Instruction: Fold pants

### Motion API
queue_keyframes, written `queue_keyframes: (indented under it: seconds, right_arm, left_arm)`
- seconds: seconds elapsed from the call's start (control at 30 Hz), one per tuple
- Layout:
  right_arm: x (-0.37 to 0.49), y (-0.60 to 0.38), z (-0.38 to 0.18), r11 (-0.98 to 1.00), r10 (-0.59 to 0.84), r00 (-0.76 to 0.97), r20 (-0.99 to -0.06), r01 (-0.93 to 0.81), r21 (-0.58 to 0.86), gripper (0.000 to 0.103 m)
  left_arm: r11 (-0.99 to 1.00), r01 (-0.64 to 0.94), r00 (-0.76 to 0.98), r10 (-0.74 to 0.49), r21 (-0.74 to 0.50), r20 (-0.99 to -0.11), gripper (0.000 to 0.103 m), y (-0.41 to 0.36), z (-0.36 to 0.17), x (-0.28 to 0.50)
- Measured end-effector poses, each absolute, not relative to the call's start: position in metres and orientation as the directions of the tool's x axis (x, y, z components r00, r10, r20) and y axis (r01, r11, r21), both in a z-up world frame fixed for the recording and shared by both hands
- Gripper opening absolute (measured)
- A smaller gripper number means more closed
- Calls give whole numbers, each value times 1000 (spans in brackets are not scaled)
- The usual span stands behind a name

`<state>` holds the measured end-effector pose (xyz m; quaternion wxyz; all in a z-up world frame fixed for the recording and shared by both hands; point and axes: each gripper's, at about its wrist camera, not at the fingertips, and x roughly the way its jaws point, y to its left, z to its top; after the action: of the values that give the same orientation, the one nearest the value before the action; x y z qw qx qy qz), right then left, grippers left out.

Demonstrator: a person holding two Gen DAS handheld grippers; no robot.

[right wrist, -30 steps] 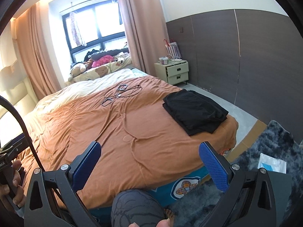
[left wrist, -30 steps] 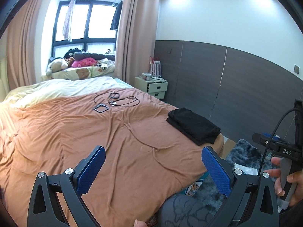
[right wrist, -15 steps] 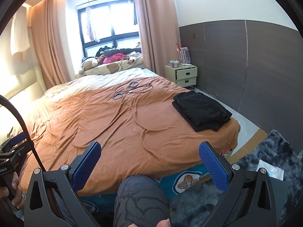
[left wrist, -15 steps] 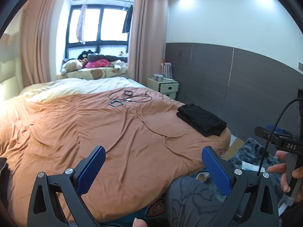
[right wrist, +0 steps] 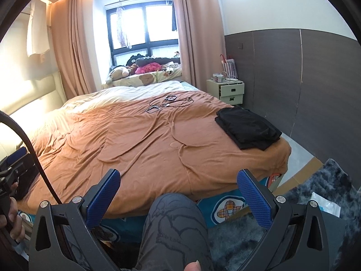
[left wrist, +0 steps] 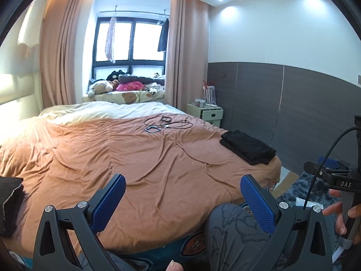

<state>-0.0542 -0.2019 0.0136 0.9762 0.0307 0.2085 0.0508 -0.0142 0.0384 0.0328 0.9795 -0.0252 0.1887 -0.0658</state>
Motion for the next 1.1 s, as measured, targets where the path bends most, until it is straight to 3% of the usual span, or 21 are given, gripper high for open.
queue_keyframes:
  seconds: [1.1]
  right_arm:
    - [-73, -165, -3, 993, 112, 900, -421, -86, 80, 103]
  left_arm:
    - [996, 76, 919, -88, -45, -385, 103, 39, 1, -37]
